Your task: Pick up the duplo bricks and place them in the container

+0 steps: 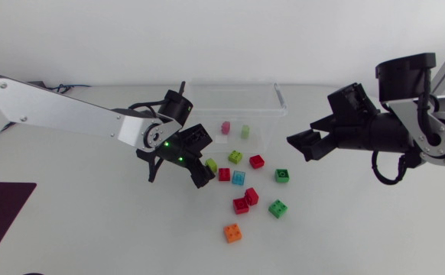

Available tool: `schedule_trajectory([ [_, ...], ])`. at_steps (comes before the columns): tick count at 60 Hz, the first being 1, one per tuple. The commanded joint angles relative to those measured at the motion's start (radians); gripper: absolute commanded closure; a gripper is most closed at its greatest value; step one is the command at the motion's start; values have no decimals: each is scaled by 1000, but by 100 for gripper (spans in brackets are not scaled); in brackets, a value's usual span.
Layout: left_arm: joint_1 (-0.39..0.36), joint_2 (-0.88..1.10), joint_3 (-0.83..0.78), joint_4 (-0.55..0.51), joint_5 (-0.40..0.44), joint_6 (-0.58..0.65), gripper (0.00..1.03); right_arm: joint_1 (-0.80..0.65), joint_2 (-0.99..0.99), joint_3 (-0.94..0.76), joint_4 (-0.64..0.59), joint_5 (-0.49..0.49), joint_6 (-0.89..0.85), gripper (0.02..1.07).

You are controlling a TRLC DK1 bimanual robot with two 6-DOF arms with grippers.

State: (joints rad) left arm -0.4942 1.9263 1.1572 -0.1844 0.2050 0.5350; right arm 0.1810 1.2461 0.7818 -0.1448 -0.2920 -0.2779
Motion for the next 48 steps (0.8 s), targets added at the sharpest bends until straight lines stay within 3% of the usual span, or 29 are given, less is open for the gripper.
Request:
schedule_trajectory([
  [1,2,33,38,7,-15,-24,8,-6,-20,-47,21,-15,-27,11],
  [26,5,134,121,11,-46,-50,11,-2,-33,-151,53,-38,-43,11],
  [37,2,151,128,22,-56,-56,18,46,12,-176,51,-10,-32,11],
  [44,2,168,136,25,-58,-56,36,91,59,-167,50,51,-3,11],
  [48,3,172,141,26,-58,-61,58,126,90,-153,44,109,11,11],
])
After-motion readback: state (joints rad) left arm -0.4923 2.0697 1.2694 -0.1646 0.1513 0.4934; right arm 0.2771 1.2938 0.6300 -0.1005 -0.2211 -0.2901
